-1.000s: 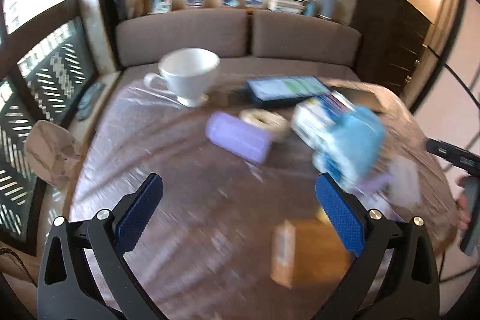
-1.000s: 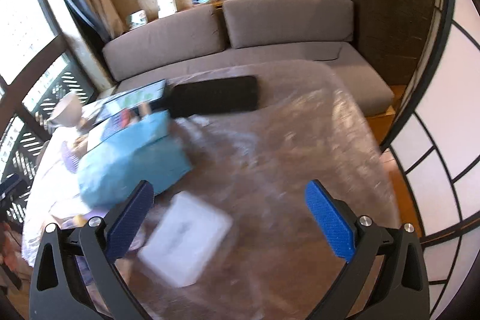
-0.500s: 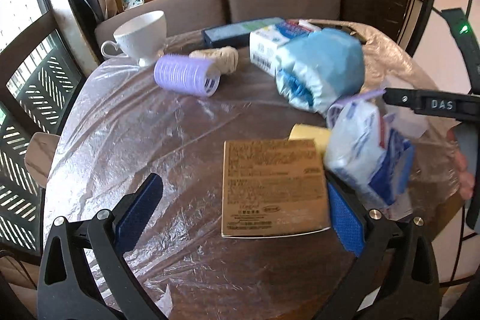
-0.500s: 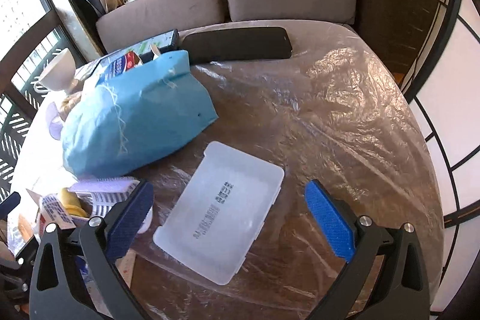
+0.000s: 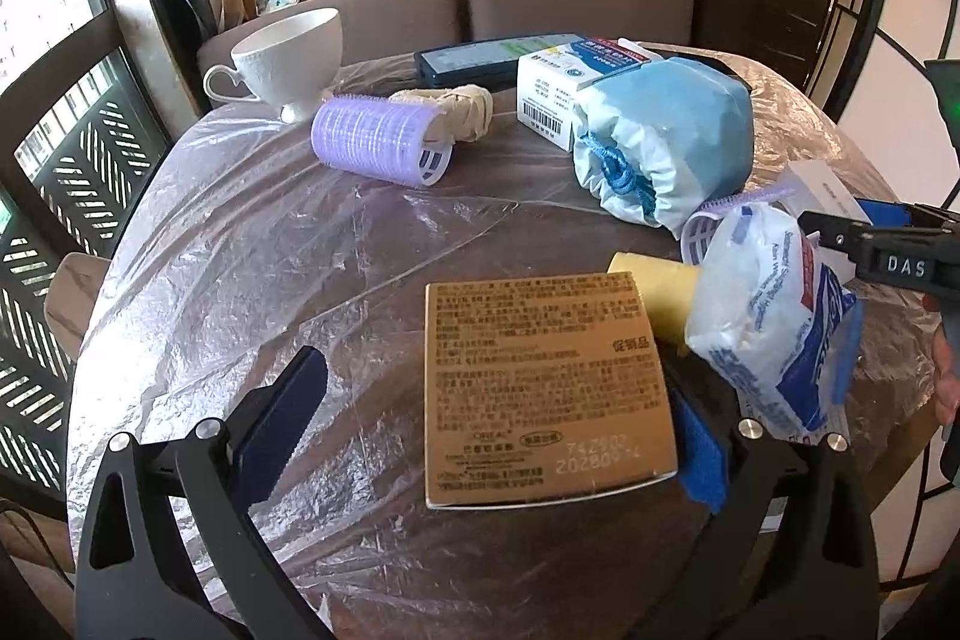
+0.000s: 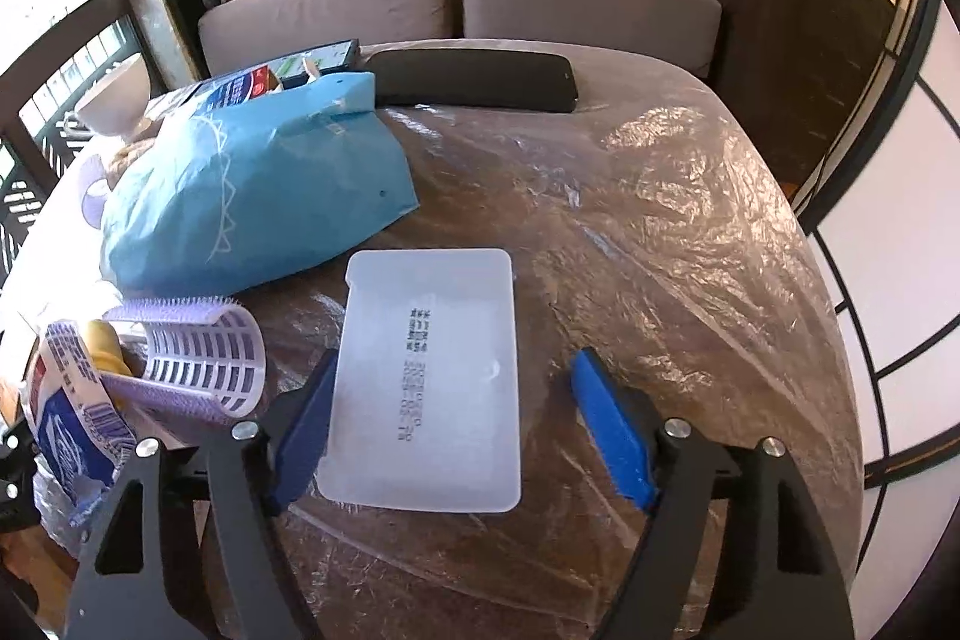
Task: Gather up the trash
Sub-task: 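Close right gripper on white plastic tray while left gripper grasps brown cardboard box, then carry the box in left gripper and tray in right gripper over the white bin, then open both grippers to drop the box and tray into the bin, then move left tool to Tempo tissue pack while right tool reaches blue cloth bag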
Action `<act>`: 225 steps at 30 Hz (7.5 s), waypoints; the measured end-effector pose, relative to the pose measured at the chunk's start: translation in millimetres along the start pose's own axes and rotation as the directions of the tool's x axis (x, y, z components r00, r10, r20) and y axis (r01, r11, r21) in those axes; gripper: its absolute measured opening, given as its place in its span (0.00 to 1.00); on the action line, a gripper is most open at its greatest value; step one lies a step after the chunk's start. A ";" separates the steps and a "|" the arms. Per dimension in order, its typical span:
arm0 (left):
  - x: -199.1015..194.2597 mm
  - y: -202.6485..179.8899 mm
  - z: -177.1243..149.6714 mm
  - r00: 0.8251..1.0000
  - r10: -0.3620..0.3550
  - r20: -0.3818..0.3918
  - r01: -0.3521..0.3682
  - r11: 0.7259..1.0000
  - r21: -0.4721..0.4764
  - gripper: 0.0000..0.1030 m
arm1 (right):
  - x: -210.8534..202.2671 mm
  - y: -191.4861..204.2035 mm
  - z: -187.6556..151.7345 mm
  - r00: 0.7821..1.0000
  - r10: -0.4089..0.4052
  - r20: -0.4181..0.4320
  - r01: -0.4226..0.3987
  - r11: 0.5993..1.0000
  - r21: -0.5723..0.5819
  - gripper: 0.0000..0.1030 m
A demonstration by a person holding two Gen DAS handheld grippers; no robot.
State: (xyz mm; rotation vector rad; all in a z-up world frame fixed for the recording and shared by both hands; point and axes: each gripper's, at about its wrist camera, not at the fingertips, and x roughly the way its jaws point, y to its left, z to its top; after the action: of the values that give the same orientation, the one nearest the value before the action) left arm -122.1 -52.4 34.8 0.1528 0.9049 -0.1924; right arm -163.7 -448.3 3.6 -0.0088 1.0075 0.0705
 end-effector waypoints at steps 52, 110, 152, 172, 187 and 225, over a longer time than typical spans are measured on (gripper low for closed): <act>12.8 -4.2 9.1 0.996 0.025 -0.090 -0.026 1.000 -0.016 0.86 | -4.5 10.9 -1.8 1.000 0.020 0.018 -0.019 0.999 -0.030 0.53; -118.1 -31.7 -74.8 0.971 -0.220 -0.094 0.228 0.971 0.075 0.58 | -138.2 49.9 -143.1 0.920 0.364 -0.148 -0.386 0.906 -0.175 0.53; -15.6 -63.7 -143.6 0.936 -0.126 -0.330 0.201 0.958 0.203 0.58 | -45.2 64.2 -193.7 0.901 0.271 -0.339 -0.367 0.894 -0.258 0.53; -4.9 -67.6 -148.8 0.928 -0.110 -0.355 0.201 0.952 0.231 0.58 | -33.6 73.0 -200.9 0.898 0.250 -0.361 -0.357 0.895 -0.268 0.53; -3.5 -70.1 -149.8 0.924 -0.104 -0.367 0.204 0.947 0.247 0.58 | -33.9 76.1 -199.6 0.896 0.241 -0.374 -0.355 0.894 -0.274 0.53; -73.2 -31.9 -8.9 0.986 -0.156 0.058 0.152 0.986 0.075 0.99 | -96.3 23.8 2.5 0.951 0.287 0.112 -0.290 0.957 0.009 0.96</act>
State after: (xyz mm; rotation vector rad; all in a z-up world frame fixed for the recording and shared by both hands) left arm -180.3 -74.2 85.7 0.1413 0.8467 -0.3713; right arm -214.3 -429.7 86.9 0.1650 0.8943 0.3225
